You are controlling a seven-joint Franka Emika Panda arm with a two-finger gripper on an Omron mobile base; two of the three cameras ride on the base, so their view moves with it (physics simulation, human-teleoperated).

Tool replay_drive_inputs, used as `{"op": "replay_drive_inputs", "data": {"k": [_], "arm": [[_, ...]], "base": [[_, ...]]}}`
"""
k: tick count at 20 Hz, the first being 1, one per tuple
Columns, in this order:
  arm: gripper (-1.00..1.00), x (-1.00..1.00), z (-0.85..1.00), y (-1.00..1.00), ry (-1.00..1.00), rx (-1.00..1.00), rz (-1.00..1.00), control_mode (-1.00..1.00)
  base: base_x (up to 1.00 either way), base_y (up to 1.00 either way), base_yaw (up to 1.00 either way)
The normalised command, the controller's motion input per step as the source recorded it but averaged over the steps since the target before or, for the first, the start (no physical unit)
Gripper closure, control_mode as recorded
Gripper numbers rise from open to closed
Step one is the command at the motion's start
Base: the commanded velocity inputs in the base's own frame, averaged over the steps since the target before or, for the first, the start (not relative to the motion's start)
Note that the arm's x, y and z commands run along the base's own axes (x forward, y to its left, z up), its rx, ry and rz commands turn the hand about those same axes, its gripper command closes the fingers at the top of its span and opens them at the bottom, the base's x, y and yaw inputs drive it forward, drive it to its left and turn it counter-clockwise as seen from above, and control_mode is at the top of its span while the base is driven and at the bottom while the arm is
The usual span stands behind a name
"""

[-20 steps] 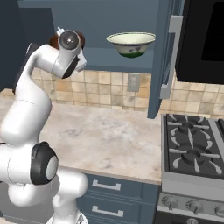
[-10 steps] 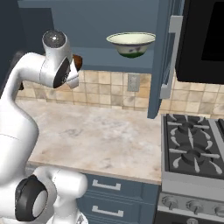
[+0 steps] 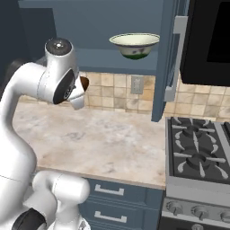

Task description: Take the smaller bowl and place it next to the appetizer plate on the dining counter , and place the larger bowl next to the plate with cooked food.

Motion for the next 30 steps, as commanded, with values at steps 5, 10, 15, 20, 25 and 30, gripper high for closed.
{"op": "replay_drive_inputs", "data": {"k": [5,10,15,20,25,30], "arm": [[1.00,-0.25,-0.23,-0.21,0.00,0.00,0.00,1.00],[1.00,0.00,0.00,0.00,0.00,0.00,0.00,1.00],[1.00,0.00,0.00,0.00,0.00,0.00,0.00,1.00],[1.00,0.00,0.00,0.00,0.00,0.00,0.00,1.00],[1.00,0.00,0.00,0.00,0.00,0.00,0.00,1.00],[1.00,0.00,0.00,0.00,0.00,0.00,0.00,1.00]], "base": [[-0.40,-0.18,0.00],[-1.00,-0.49,-0.14],[-0.35,-0.07,-0.87],[0.00,0.00,-1.00],[0.00,-0.04,-0.93],[0.05,-0.28,-0.81]]}}
